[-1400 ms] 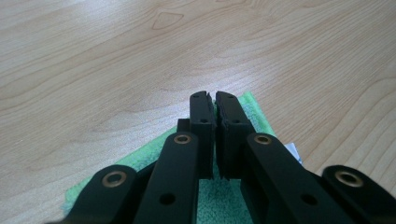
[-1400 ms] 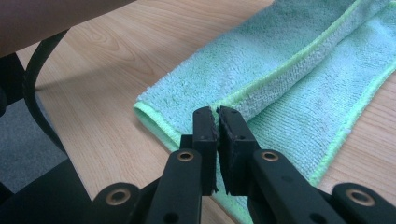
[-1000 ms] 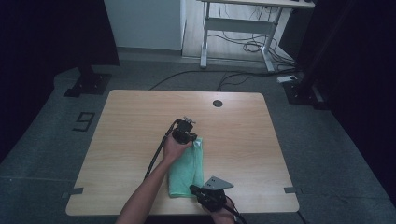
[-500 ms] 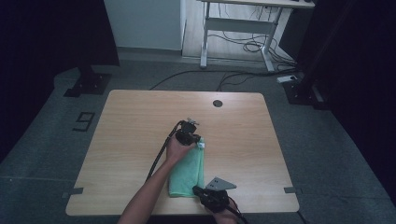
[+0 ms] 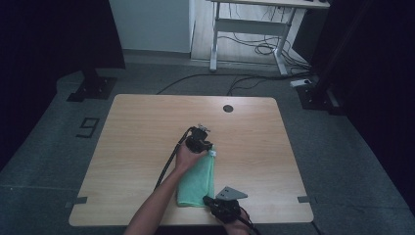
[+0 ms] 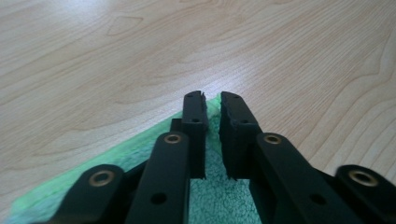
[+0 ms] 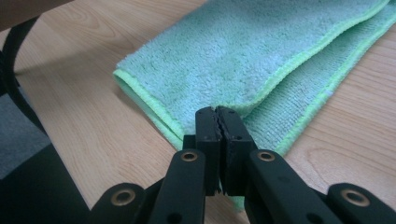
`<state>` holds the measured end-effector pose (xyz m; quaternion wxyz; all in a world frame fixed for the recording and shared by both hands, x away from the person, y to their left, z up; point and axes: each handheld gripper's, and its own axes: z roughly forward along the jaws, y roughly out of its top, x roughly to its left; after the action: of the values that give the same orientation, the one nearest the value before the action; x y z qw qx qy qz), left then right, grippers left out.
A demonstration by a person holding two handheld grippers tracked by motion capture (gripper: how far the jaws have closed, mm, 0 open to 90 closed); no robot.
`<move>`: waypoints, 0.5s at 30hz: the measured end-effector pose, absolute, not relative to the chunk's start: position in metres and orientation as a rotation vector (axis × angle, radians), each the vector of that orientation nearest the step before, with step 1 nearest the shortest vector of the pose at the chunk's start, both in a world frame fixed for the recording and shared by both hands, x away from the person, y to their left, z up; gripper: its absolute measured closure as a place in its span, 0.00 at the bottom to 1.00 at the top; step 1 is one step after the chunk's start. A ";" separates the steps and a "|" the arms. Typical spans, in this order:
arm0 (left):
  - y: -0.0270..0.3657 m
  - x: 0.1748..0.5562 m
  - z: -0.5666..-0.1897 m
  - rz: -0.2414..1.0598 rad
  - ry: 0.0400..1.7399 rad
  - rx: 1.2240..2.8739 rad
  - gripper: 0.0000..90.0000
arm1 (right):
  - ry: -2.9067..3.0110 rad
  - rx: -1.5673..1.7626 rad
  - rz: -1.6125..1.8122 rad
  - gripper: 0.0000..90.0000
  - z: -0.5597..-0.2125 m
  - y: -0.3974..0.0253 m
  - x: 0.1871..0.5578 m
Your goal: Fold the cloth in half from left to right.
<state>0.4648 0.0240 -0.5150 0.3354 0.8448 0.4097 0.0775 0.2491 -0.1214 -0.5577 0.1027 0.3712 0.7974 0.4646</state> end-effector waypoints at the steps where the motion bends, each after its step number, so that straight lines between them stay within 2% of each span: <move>1: 0.023 0.465 -0.516 0.201 1.064 2.209 0.88 | 2.352 1.093 1.368 0.96 -0.558 -0.121 0.249; 5: 0.022 0.465 -0.515 0.197 1.060 2.201 0.87 | 2.354 1.095 1.356 0.93 -0.557 -0.122 0.249; 9: 0.022 0.466 -0.514 0.175 1.049 2.196 0.87 | 2.352 1.107 1.353 0.85 -0.558 -0.125 0.249; 12: 0.022 0.465 -0.513 0.176 1.039 2.193 0.82 | 2.334 1.117 1.347 0.78 -0.557 -0.126 0.250; 15: 0.025 0.463 -0.507 0.201 1.038 2.166 0.77 | 2.332 1.122 1.350 0.79 -0.556 -0.127 0.249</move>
<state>0.4629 0.0255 -0.5074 0.3574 0.8394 0.4020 0.0781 0.2491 -0.1269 -0.5562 0.1113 0.3819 0.7940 0.4597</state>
